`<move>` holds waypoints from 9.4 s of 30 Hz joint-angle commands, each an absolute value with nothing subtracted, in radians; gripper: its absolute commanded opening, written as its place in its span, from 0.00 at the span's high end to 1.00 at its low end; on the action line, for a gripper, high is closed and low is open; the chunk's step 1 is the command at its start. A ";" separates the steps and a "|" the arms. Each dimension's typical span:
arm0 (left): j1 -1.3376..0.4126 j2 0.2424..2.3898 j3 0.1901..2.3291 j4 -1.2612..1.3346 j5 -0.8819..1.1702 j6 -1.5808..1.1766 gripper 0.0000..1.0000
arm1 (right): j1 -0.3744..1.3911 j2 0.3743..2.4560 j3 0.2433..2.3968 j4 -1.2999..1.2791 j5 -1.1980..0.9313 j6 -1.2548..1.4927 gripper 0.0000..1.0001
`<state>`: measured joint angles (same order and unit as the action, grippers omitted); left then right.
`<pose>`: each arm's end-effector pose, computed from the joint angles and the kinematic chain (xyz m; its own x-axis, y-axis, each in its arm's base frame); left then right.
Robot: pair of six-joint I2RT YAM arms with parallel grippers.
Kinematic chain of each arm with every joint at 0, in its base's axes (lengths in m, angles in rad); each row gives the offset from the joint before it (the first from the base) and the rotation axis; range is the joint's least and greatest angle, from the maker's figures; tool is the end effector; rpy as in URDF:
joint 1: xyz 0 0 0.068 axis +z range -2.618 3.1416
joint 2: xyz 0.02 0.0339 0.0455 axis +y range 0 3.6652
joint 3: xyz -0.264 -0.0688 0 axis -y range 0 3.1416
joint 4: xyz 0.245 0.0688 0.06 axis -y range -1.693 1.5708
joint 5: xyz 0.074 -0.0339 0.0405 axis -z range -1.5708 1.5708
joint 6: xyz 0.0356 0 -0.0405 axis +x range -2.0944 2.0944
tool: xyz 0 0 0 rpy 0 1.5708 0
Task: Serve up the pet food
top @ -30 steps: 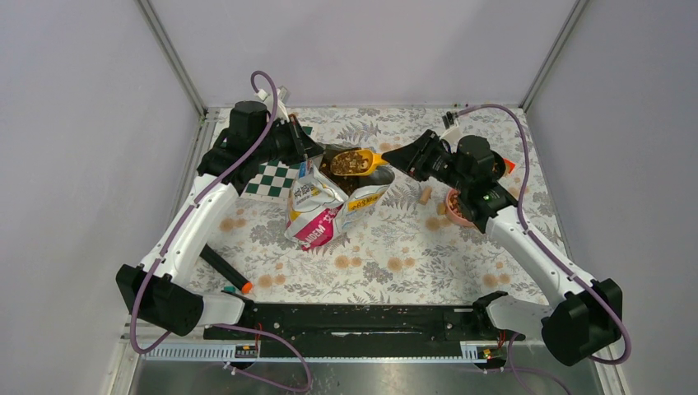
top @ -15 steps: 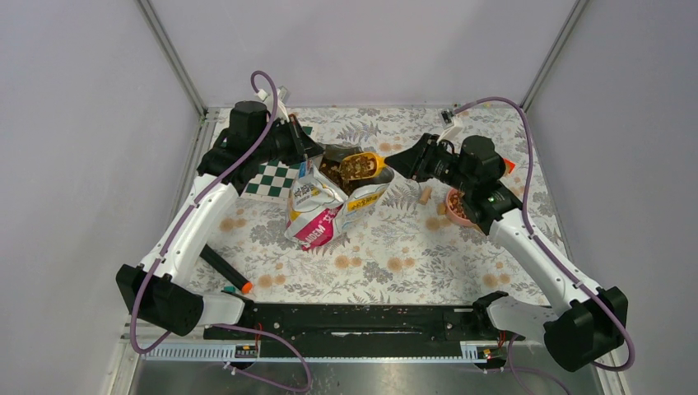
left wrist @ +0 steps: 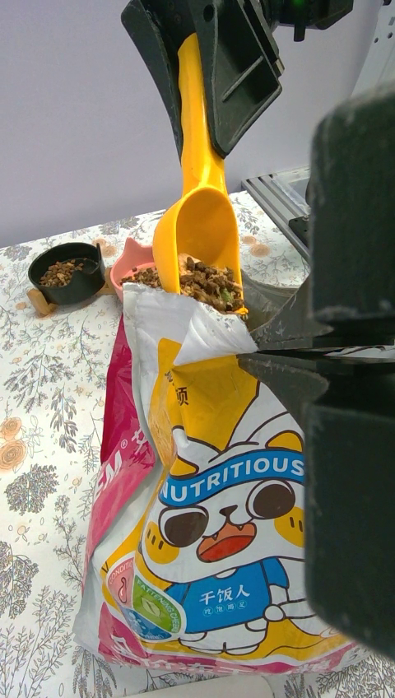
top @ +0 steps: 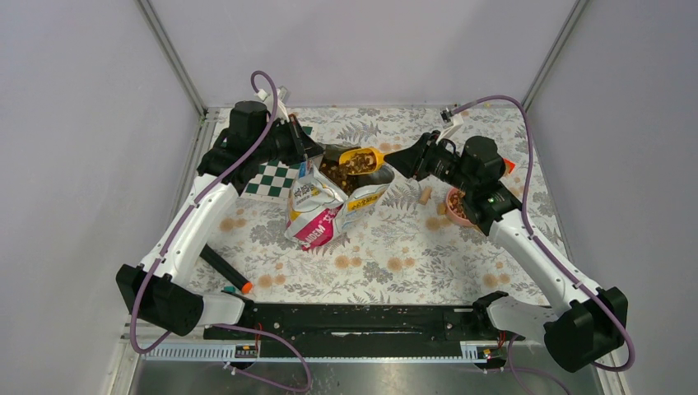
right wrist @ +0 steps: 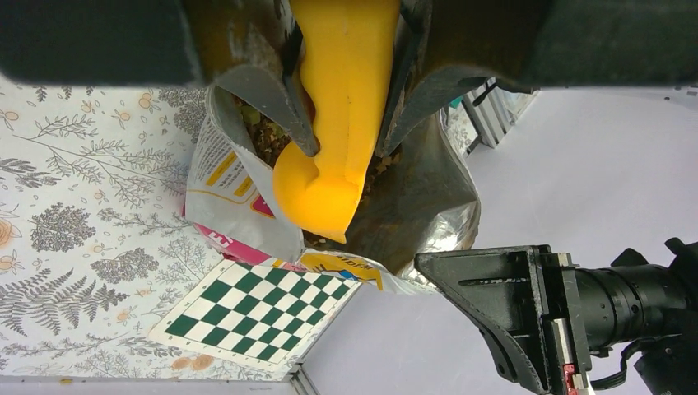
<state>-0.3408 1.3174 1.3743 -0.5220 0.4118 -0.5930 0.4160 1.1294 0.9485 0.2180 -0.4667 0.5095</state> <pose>0.2688 -0.1105 0.3951 -0.7102 -0.2915 -0.6409 0.2974 0.7009 -0.6484 0.2357 0.1216 0.3711 -0.3470 0.3229 -0.8805 -0.6906 0.5472 0.4728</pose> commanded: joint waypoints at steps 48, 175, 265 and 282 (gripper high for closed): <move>-0.255 1.200 1.307 -0.437 0.394 -0.641 1.00 | 0.247 0.870 0.557 0.756 -0.213 1.275 1.00; -0.250 1.265 1.233 -0.337 0.523 -0.713 1.00 | 0.683 1.430 1.239 -0.246 -0.069 0.467 1.00; -0.248 1.266 1.346 -0.469 0.469 -0.643 1.00 | 0.462 1.099 0.896 0.400 -0.412 0.665 1.00; -0.248 1.252 1.370 -0.476 0.481 -0.695 1.00 | 0.463 1.123 0.907 0.409 -0.435 0.513 1.00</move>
